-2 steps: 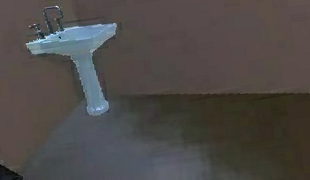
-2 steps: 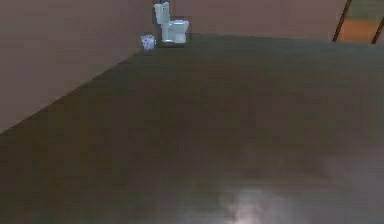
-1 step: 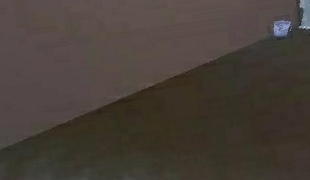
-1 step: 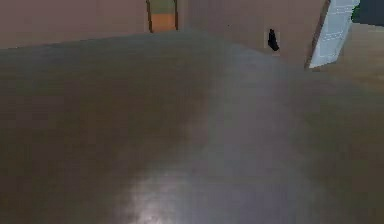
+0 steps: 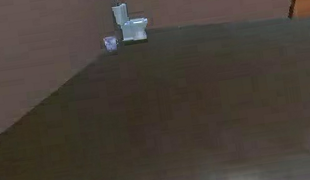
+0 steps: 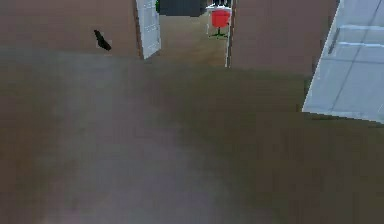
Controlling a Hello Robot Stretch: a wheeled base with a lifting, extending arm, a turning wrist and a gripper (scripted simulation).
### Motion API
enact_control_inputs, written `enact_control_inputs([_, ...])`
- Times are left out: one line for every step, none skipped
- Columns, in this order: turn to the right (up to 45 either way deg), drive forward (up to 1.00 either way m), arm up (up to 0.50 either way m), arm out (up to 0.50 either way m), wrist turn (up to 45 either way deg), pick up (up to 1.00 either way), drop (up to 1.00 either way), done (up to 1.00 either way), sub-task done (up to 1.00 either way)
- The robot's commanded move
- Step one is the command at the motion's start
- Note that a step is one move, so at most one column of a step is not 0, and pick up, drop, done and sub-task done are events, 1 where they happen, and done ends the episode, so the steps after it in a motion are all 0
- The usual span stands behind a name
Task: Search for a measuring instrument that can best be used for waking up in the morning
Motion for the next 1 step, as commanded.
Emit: enact_control_inputs([36.0,0.0,0.0,0.0,0.0,0.0,0.0,0.0,0.0])
